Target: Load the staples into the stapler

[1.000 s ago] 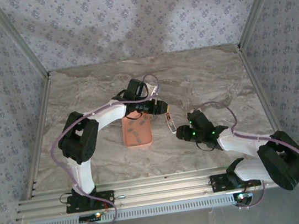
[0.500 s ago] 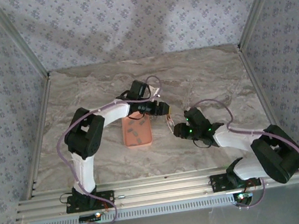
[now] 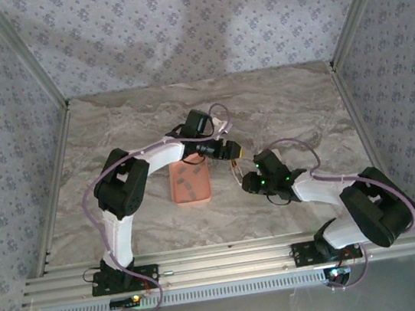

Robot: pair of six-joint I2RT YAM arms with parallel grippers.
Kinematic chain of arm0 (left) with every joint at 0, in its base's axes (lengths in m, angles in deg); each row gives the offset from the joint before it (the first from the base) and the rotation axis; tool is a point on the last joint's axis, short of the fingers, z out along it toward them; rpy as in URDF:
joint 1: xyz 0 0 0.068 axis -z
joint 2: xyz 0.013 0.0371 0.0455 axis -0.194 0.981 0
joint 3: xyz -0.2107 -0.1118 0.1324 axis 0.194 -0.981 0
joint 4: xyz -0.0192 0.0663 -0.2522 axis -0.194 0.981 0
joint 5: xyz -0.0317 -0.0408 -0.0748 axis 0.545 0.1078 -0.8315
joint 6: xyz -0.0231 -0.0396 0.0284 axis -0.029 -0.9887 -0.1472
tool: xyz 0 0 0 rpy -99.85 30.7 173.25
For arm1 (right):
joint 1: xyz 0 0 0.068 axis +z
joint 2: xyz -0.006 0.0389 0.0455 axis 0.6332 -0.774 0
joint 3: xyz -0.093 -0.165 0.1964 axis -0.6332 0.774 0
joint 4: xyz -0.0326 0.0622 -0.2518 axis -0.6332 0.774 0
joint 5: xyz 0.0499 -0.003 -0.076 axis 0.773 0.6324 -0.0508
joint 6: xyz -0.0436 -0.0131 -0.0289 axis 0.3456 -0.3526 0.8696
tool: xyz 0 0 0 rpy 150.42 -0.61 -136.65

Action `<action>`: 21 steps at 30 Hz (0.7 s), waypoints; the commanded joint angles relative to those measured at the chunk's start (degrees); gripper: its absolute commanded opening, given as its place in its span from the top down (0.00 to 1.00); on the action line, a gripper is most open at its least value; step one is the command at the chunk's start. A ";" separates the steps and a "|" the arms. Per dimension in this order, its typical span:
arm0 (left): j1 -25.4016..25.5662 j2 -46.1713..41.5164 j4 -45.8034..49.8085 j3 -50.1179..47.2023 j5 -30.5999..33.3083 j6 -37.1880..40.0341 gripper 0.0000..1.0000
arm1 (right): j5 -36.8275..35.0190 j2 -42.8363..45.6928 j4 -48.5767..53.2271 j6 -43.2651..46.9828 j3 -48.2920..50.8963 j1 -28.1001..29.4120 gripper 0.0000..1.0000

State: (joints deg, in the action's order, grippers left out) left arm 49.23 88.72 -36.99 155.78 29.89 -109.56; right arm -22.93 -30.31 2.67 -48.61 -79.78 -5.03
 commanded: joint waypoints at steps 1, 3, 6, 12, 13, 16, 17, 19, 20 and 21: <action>0.63 0.45 -1.49 1.27 -4.01 0.00 0.40 | 0.02 -1.06 0.30 0.80 -1.29 -0.44 0.76; 0.80 0.21 -1.59 1.23 -5.01 0.28 0.40 | 0.32 -1.40 0.57 0.92 -1.42 -0.71 0.76; 1.21 0.13 -1.51 1.15 -6.35 0.74 0.40 | 0.20 -1.51 1.02 1.16 -1.45 -1.21 0.77; 2.12 -0.16 0.60 1.67 -8.15 2.91 0.40 | 0.16 -1.49 1.06 1.40 -0.86 -1.95 0.79; 2.34 -0.30 1.26 1.76 -8.27 3.33 0.40 | 0.16 -1.44 1.03 1.31 -0.86 -2.08 0.79; 2.82 -0.96 3.18 1.58 -8.33 4.95 0.40 | 0.33 -1.22 0.97 1.20 -0.62 -2.20 0.79; 2.96 -1.07 3.86 1.50 -8.26 5.38 0.40 | 0.27 -1.11 0.93 1.18 -0.58 -2.23 0.79; 3.33 -1.31 4.73 1.41 -8.36 5.95 0.40 | 0.24 -0.66 1.06 1.21 -0.40 -2.22 0.79; 3.49 -1.36 5.19 1.32 -8.30 6.25 0.40 | 0.18 -0.30 1.10 1.18 -0.32 -2.26 0.79; 3.60 -1.40 5.64 1.32 -8.20 6.55 0.40 | 0.06 0.00 1.18 1.22 -0.14 -2.26 0.79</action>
State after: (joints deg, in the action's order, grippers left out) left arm 52.18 88.74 -34.04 155.98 23.38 -105.69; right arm -22.71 -31.34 2.69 -48.30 -79.98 -6.97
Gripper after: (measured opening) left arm 0.598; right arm 0.211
